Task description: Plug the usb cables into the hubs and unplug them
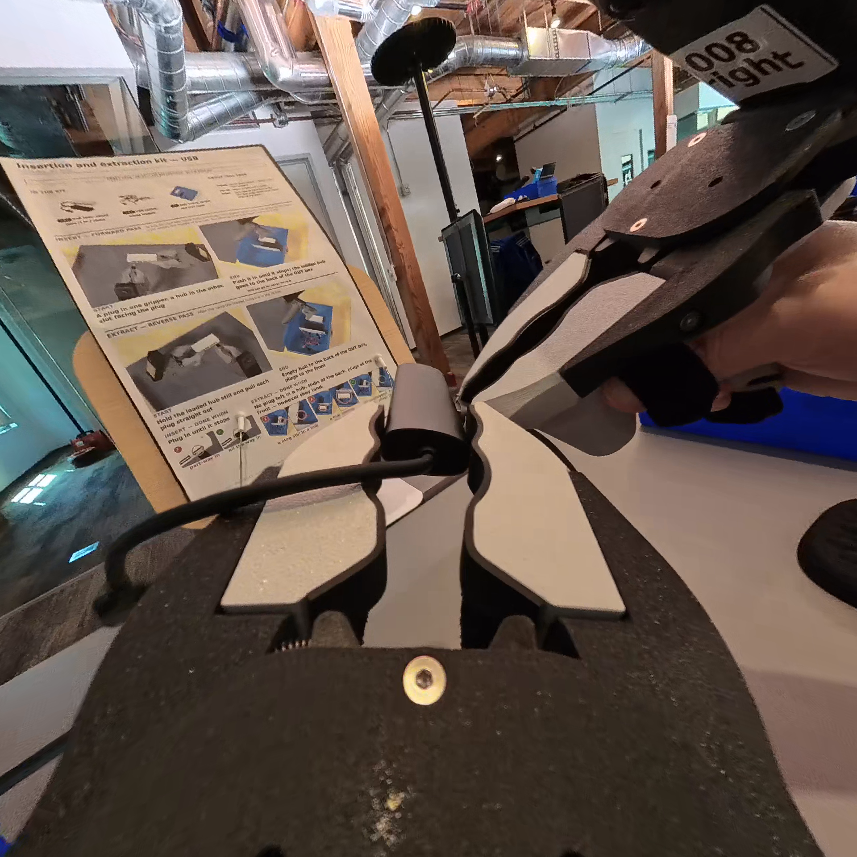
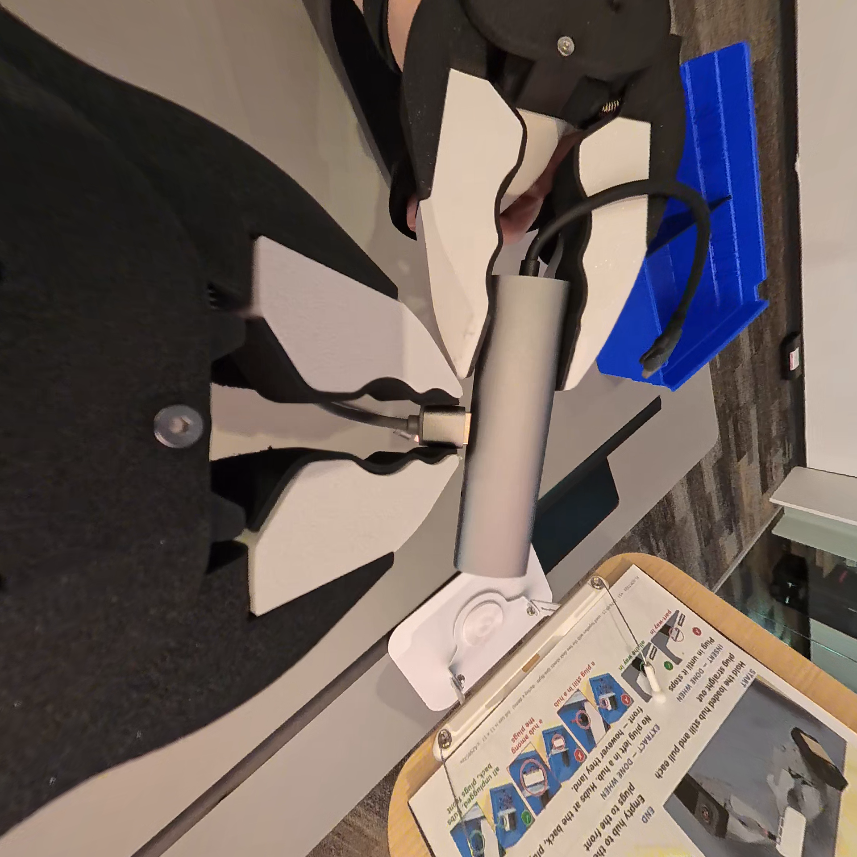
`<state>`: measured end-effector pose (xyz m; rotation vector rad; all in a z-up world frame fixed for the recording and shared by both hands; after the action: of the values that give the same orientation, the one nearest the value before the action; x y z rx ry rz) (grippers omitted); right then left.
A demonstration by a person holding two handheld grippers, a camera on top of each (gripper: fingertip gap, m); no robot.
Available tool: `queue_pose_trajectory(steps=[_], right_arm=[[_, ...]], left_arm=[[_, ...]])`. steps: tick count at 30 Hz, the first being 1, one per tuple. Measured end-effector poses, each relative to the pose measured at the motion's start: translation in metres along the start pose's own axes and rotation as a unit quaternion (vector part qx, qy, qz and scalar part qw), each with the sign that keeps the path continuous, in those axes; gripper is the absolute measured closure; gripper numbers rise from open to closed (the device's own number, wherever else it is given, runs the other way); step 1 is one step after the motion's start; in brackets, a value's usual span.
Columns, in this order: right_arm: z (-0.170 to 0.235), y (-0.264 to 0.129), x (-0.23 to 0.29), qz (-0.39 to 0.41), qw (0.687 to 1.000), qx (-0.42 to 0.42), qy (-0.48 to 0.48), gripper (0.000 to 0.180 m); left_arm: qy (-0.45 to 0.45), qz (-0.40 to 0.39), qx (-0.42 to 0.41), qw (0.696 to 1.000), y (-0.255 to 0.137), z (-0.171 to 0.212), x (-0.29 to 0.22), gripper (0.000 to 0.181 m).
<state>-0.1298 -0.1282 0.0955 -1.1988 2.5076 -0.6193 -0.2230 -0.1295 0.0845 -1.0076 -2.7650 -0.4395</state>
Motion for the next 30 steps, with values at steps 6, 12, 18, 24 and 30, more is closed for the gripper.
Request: queue_pose_trajectory(steps=[6,12,18,24,30], right_arm=[[0.004,0.004,0.002,0.008,1.0,0.029,-0.007,0.163],[0.002,0.006,0.004,-0.004,1.0,0.019,0.003,0.163],[-0.001,0.01,0.008,0.011,1.0,-0.019,-0.022,0.161],[0.008,0.015,0.012,0.036,0.997,-0.056,-0.033,0.155],[0.018,0.028,0.014,0.021,0.994,-0.105,0.035,0.151]], left_arm=[[0.002,0.008,0.019,1.0,-0.001,0.007,0.0,0.148],[-0.033,0.003,0.024,0.999,-0.004,0.008,0.004,0.148],[-0.088,-0.02,0.024,0.996,-0.008,0.007,0.01,0.148],[-0.146,-0.032,0.046,0.988,-0.011,0.016,0.017,0.148],[-0.154,-0.04,0.045,0.986,-0.015,0.019,0.018,0.148]])
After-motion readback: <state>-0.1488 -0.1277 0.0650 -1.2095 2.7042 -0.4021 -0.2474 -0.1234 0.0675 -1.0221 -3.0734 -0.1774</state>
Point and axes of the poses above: each gripper's, where its closed fingertips meet, y out along the fingers, z out of its underside, x = y × z across the jaws, the point moved 6 cm from there along -y, back along the fingers, and after that the axes turned 12 degrees about -z, right-handed, at the moved point
